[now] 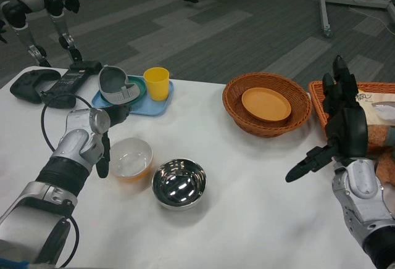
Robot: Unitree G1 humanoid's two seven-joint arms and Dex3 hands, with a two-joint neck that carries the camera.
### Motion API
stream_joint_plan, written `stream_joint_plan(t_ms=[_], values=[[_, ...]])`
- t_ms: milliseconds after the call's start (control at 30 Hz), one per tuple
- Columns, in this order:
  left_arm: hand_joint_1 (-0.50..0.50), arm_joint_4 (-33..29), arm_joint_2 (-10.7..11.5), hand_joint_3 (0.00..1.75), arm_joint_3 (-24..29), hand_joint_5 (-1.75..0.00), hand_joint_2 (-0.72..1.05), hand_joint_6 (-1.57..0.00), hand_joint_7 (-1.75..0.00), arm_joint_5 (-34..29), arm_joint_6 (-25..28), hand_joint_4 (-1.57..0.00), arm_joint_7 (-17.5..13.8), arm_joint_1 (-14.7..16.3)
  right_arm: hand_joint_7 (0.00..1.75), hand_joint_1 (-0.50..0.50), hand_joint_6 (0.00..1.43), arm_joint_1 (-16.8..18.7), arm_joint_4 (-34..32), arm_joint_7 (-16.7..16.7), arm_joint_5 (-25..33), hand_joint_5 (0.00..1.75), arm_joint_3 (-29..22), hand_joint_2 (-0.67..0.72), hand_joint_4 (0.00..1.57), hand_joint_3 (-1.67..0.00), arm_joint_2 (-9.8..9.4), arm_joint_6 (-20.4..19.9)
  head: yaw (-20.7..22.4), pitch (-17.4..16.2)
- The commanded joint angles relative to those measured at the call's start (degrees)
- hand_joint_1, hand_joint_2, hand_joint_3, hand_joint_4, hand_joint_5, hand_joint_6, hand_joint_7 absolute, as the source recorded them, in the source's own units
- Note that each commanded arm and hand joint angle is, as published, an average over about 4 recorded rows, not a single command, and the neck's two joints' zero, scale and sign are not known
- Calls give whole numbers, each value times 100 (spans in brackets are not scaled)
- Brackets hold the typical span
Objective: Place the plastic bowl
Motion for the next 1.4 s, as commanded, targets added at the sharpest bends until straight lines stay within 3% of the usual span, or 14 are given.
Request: stream_joint_plan(t_ms=[33, 233, 500, 600, 733, 867, 1000, 1067, 1167, 1300, 1400], values=[[-50, -312, 51, 0, 362, -72, -28, 0, 0, 202, 44, 0, -76, 222, 0, -46, 0, 38, 9, -17, 69, 0, 7, 72, 0, 0, -55, -29, 38, 56], [-50, -833, -70, 0, 898, -72, -28, 0, 0, 345, 57, 0, -98, 461, 0, -46, 0, 11, 79, -17, 75, 0, 34, 72, 0, 0, -68, -29, 164, 172], [-50, -1527, -294, 0, 1412, -72, -37, 0, 0, 50, 57, 0, -28, 505, 0, -46, 0, -81, 211, -17, 84, 0, 25, 72, 0, 0, -68, -29, 284, 464], [-50, -2054, -344, 0, 1575, -72, -44, 0, 0, -828, 308, 0, 223, 494, 0, -46, 0, -92, 237, -17, 84, 0, 1, 72, 0, 0, -68, -29, 281, 661], [-50, -2815, -503, 0, 1999, -72, -46, 0, 0, -2415, 534, 0, 838, 437, 0, -46, 0, -118, 277, -17, 93, 0, -19, 72, 0, 0, -57, -29, 185, 882], [-50, -3096, -883, 0, 2564, -72, -46, 0, 0, -4199, 31, 0, 1686, 373, 0, -46, 0, -178, 316, -17, 97, 0, -19, 72, 0, 0, -37, -29, -15, 1140], [-50, -3017, -1164, 0, 2838, -72, -46, 0, 0, -5858, -608, 0, 2126, 376, 0, -46, 0, -217, 318, -17, 108, 0, -25, 72, 0, 0, -24, -29, -363, 1289], [-50, -2850, -1250, 0, 2849, -72, -46, 0, 0, -6671, -912, 0, 2209, 398, 0, -46, 0, -226, 305, -17, 110, 0, -45, 72, 0, 0, -22, -29, -505, 1331], [-50, -2599, -1287, 0, 2752, -69, -46, 0, 0, -7297, -1107, 0, 2214, 452, 0, -46, 0, -226, 281, -17, 119, 0, -76, 72, 0, 0, -15, -29, -695, 1368], [-50, -2274, -1278, 0, 2502, -72, -46, 0, 0, -7860, -1222, 0, 2200, 571, 0, -46, 0, -226, 224, -17, 119, 0, -98, 72, 0, 0, -20, -29, -1026, 1401], [-50, -2063, -1274, 0, 2410, -64, -44, 0, 0, -7948, -1226, 0, 2200, 646, 0, -46, 0, -226, 167, -17, 119, 0, -166, 72, 0, 0, -24, -29, -1407, 1449]])
